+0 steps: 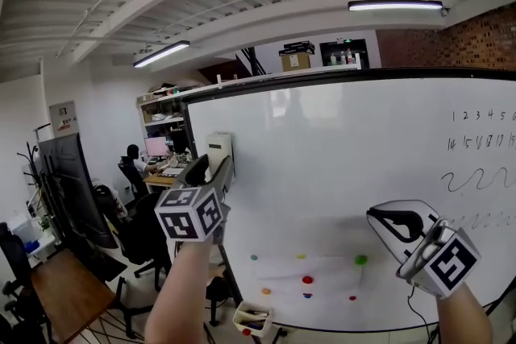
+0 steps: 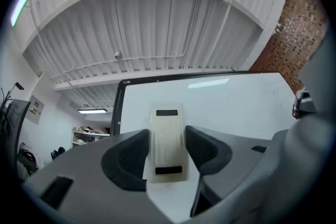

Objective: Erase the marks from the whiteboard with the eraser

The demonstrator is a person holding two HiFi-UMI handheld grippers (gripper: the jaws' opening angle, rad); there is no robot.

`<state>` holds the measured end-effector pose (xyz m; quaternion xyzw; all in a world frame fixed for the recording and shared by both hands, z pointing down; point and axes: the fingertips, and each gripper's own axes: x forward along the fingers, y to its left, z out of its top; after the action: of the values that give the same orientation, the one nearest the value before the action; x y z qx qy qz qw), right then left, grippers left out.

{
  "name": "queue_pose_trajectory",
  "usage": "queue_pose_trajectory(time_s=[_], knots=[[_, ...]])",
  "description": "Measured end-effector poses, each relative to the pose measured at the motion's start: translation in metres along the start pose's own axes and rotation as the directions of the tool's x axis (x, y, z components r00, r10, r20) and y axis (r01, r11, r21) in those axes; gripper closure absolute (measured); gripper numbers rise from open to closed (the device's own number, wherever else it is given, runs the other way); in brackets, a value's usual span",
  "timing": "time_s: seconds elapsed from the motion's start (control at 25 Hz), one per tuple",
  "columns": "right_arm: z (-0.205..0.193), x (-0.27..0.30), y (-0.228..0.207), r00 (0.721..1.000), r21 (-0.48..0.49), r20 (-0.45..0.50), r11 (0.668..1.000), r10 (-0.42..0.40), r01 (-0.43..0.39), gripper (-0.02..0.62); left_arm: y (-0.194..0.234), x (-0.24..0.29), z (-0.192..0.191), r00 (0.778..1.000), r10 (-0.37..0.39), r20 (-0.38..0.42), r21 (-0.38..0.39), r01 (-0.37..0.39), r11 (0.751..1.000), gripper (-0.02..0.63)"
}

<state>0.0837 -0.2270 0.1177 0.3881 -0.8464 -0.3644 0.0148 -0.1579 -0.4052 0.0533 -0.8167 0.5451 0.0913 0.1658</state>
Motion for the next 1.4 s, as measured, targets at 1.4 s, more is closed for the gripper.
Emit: queue_pose_trajectory(time_s=[1.4], knots=[[-0.08, -0.006, 0.094, 0.997, 0.249, 0.04, 0.965, 0.069, -0.076, 0.581, -0.14, -0.12, -0.192, 0.975, -0.223, 0.014, -0.104, 0.224, 0.969, 0.36]])
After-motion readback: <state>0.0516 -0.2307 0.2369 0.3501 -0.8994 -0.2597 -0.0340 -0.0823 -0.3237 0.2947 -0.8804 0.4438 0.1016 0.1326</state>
